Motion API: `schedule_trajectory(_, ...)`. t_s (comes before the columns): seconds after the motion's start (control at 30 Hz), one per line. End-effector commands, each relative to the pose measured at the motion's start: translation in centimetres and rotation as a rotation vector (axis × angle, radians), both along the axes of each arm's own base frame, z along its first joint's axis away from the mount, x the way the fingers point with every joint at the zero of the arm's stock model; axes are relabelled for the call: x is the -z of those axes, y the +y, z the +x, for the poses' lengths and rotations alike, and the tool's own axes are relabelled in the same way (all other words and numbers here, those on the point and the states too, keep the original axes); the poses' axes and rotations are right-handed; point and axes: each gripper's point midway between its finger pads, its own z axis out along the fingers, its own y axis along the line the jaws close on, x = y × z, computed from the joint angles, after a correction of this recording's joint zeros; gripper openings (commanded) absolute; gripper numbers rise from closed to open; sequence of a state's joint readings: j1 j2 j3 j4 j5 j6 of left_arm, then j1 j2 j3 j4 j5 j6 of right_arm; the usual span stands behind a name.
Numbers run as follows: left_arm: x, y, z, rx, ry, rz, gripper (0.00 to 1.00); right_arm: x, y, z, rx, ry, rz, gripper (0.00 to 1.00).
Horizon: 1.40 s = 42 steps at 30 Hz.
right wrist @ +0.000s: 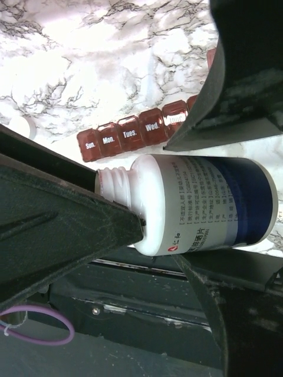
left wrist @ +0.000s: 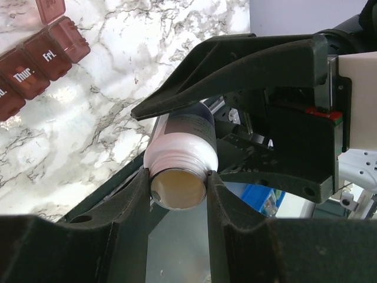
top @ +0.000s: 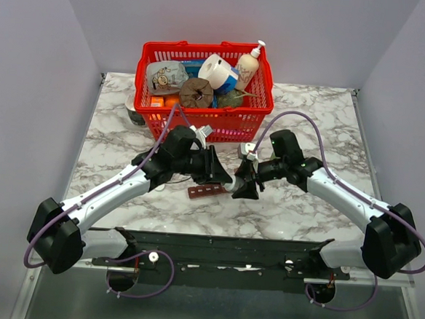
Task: Sort the pills into containers
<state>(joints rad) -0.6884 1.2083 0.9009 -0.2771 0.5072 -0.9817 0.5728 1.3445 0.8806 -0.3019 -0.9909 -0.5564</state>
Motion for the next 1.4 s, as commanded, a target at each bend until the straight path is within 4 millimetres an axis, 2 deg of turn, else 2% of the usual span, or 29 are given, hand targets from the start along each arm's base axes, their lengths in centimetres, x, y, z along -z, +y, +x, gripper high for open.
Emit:
schedule_trajectory(0.0,-1.0,-0.3,-0.3,0.009,0.006,-0.054,0.00,-1.2,0.6,0.3,-0.020,-0.009,0.043,0.65)
schedule_trajectory(0.1,-1.1,-0.3,-0.2,0.001,0.003,-0.055,0.00,-1.1,0.6,0.2,-0.023,-0.002,0.043,0.57)
schedule_trajectory(0.47,-1.1,0.1,0.0,-0.010,0.004,-0.050,0.00,-0.7,0.5,0.4,-0.018,-0.015,0.029,0.66)
schedule_trajectory(0.83,-0.7,0.0,0.0,-0.006,0.014,-0.044,0.00,-0.5,0.5,0.6,-0.013,-0.009,0.020,0.63)
schedule_trajectory(0.93,-0.9,0.0,0.1,-0.008,0.009,-0.046,0.00,-0.5,0.5,0.6,-0.015,-0.005,0.020,0.50)
schedule_trajectory(0.97,-0.8,0.0,0.0,-0.008,0.014,-0.044,0.00,-0.5,0.5,0.5,-0.017,-0.003,0.021,0.39)
schedule_trajectory(1.1,-0.9,-0.1,-0.1,0.006,0.013,-0.057,0.00,-0.9,0.6,0.2,-0.029,0.005,0.033,0.21)
schedule_trajectory(1.13,-1.3,0.0,0.1,0.007,0.005,-0.075,0.08,-1.1,0.6,0.2,-0.033,0.004,0.039,0.19)
schedule_trajectory(1.17,-1.6,0.1,0.1,0.014,0.000,-0.095,0.25,-1.3,0.7,-0.1,-0.041,0.015,0.048,0.17)
schedule_trajectory(1.2,-3.2,0.1,0.2,0.023,-0.047,-0.147,0.44,-1.6,0.7,-0.2,-0.044,0.019,0.053,0.17)
schedule_trajectory(1.23,-4.5,0.2,-0.1,0.053,-0.074,-0.194,0.73,-2.0,0.7,-0.3,-0.047,0.016,0.063,0.17)
schedule_trajectory(1.27,-5.7,0.8,0.5,0.039,-0.121,-0.223,0.87,-2.6,0.7,-0.6,-0.058,0.024,0.078,0.16)
schedule_trajectory(1.3,-8.1,1.5,0.4,0.039,-0.202,-0.268,0.99,-3.1,0.7,-0.8,-0.063,0.023,0.092,0.15)
schedule_trajectory(1.33,-9.3,2.1,0.4,0.046,-0.239,-0.286,0.99,-3.7,0.6,-1.0,-0.069,0.017,0.107,0.15)
schedule_trajectory(1.37,-11.1,2.8,0.6,0.052,-0.322,-0.297,0.99,-5.3,0.5,-1.3,-0.081,0.005,0.140,0.15)
